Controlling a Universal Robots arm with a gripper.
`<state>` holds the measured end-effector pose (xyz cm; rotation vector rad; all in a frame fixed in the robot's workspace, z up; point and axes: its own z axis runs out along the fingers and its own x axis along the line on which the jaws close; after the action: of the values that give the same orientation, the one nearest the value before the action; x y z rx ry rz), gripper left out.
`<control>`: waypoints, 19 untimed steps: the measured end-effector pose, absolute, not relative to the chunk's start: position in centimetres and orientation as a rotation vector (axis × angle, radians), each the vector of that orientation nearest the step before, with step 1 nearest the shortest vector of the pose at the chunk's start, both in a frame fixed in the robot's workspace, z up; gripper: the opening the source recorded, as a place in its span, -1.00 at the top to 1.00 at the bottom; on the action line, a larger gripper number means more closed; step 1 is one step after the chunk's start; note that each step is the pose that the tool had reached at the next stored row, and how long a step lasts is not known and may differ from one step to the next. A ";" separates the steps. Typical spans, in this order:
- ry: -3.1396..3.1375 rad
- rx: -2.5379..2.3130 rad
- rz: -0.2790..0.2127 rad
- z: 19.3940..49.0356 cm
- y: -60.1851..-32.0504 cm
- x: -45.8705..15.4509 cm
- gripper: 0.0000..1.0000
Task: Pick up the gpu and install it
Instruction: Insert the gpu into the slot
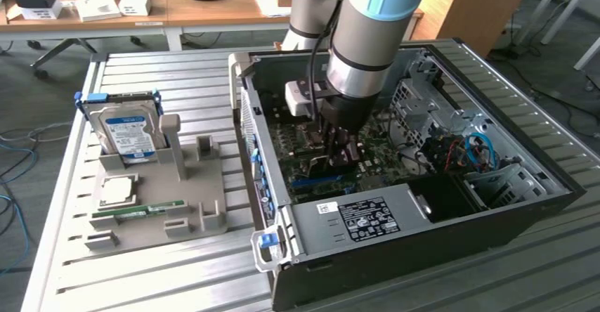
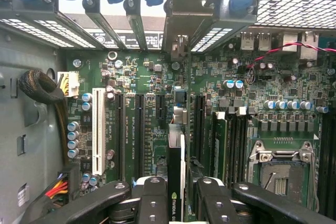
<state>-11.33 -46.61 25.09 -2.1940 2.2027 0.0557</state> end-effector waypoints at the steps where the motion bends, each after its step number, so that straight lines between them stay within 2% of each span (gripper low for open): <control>1: 2.205 -2.192 0.055 25.1 -46.6 -11.4 0.47; 19: 2.208 -2.188 0.055 25.0 -46.6 -11.4 0.47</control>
<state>-11.41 -46.56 25.03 -2.1884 2.2077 0.0547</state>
